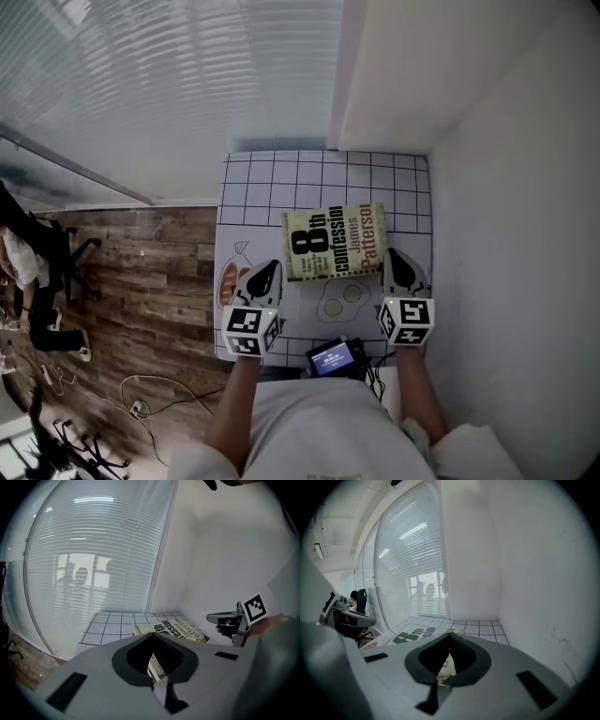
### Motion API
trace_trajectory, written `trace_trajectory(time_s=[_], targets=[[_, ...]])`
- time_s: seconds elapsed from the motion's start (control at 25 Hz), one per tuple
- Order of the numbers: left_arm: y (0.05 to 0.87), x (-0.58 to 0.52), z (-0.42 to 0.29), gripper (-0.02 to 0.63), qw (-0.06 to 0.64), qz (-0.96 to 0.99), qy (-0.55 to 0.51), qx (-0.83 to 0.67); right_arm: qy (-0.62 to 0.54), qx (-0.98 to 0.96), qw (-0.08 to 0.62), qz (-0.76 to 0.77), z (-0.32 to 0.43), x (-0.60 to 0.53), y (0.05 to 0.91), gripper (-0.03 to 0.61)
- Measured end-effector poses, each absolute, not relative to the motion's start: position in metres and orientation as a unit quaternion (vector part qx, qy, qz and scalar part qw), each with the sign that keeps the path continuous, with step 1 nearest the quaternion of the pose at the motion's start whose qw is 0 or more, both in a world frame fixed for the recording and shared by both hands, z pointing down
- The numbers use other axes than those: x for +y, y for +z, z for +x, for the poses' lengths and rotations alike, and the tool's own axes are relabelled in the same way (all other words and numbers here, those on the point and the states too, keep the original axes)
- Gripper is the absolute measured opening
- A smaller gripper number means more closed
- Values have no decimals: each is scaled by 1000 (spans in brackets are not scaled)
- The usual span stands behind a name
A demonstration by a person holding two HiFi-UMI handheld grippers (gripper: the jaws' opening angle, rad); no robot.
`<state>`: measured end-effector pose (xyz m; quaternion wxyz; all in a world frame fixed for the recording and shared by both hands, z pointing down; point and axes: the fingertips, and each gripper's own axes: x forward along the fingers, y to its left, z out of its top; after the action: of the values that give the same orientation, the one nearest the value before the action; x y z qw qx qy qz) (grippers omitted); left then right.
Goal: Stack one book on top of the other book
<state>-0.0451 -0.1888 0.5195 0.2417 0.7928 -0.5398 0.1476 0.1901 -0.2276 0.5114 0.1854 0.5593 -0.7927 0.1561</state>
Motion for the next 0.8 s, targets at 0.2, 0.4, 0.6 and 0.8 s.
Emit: trace_trajectory(time_s=[0.2, 0.4, 0.6, 0.8], targets=[[490, -173, -54, 9, 206, 810, 139, -532, 134, -788, 165, 578, 179, -201, 479, 8], [456, -145, -69, 9, 176, 821, 119, -530, 107, -787, 156, 587, 162, -156, 448, 8], [424, -118, -88, 8, 148, 829, 91, -532, 95, -789, 139, 591, 141, -117, 424, 8], [403, -94, -101, 8, 131, 835, 76, -529, 84, -792, 117, 594, 122, -89, 400, 8]])
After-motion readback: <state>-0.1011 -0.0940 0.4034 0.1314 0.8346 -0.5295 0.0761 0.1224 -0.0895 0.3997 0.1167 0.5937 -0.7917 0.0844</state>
